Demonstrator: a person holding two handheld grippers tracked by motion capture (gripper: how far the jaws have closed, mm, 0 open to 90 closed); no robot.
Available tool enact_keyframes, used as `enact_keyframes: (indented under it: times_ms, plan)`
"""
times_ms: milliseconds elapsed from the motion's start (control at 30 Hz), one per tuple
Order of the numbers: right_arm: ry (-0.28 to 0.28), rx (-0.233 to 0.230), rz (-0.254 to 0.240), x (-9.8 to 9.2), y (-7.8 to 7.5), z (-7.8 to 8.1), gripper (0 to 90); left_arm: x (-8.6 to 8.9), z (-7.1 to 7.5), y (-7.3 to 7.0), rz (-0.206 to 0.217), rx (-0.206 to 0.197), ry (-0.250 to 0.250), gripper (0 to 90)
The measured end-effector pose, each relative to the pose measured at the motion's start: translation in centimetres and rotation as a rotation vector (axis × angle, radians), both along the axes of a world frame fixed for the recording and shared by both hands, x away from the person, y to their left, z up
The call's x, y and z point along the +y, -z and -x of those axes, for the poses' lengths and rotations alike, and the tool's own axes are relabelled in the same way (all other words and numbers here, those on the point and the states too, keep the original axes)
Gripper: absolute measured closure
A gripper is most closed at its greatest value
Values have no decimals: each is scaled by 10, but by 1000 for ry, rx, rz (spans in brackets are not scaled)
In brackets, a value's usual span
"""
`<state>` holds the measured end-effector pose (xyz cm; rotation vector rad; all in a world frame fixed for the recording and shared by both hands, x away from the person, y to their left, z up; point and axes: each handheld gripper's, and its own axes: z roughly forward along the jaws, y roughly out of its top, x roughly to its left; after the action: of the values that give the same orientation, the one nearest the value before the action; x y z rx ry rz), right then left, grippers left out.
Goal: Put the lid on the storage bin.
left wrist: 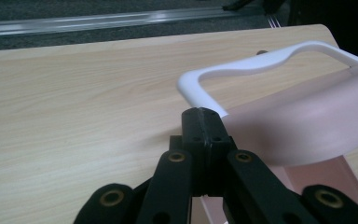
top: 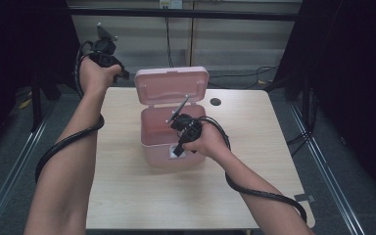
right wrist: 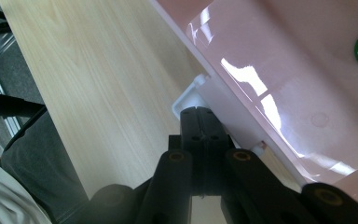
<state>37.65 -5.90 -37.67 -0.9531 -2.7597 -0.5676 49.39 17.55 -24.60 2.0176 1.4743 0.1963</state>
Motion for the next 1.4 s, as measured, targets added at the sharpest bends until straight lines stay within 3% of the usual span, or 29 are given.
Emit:
enact_keyframes:
  times_ms: [100, 167, 300, 567, 733, 833, 967, 1400]
  plan:
    - [5, 2, 3, 0, -1, 0, 900, -8, -2, 1, 12, 11, 17, 900]
    - [1, 2, 2, 0, -1, 1, 900, -11, -2, 2, -7, 9, 18, 900]
    - [7, -2, 4, -2, -1, 1, 900, -9, -2, 2, 8, 21, 17, 900]
    - [21, -8, -3, -19, -13, 2, 900, -13, -5, -6, 3, -2, 15, 900]
    - [64, -43, -4, -35, -28, 0, 900, -14, -6, -8, 6, 0, 26, 900]
    - [109, -59, -21, -48, -36, -5, 900, -14, -5, -6, 31, 11, 32, 900]
    - [145, -66, -23, -61, -37, -11, 900, -18, -1, -1, 36, 26, 61, 900]
    - [192, -105, -52, -80, -40, -20, 900, -17, 3, 11, 17, 46, 50, 900]
